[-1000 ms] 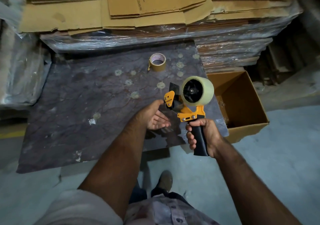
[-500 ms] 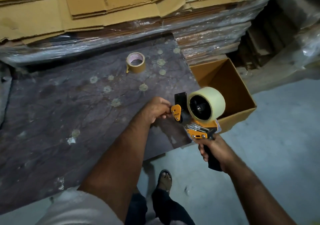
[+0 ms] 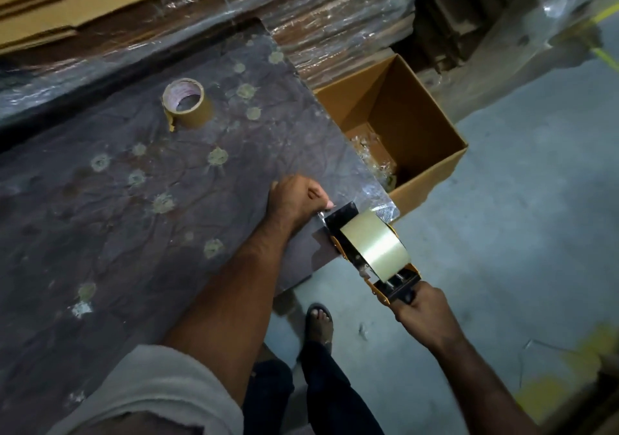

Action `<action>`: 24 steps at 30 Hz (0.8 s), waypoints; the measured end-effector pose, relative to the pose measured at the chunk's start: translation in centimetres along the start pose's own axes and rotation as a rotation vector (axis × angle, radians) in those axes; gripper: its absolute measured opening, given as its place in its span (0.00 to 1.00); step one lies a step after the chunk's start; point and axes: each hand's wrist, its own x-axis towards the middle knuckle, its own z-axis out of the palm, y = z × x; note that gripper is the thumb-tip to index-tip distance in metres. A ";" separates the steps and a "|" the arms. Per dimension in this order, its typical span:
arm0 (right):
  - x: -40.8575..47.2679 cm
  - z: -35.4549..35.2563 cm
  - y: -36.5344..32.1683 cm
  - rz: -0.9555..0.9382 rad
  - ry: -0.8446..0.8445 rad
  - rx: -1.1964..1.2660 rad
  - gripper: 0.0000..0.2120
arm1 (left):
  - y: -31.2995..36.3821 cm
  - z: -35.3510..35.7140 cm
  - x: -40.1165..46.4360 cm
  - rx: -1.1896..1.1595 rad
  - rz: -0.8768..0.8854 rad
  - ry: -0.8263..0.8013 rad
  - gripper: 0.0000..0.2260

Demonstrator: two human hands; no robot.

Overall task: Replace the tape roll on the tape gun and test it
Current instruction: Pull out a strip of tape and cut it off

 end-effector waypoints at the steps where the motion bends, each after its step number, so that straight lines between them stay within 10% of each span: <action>1: 0.1 0.2 0.1 0.000 -0.005 0.000 0.13 | -0.2 0.2 -0.1 0.042 0.031 0.030 0.12; 10: 2.0 0.8 0.6 0.039 -0.033 -0.019 0.16 | -1.2 0.2 -1.4 0.117 0.148 0.243 0.07; 16: 1.8 0.4 0.5 0.019 -0.090 -0.010 0.11 | -1.4 1.3 -3.9 0.002 0.375 -0.050 0.21; 24: -0.8 0.9 3.2 0.107 -0.013 -0.107 0.32 | -0.2 2.7 -5.1 0.099 0.279 -0.004 0.12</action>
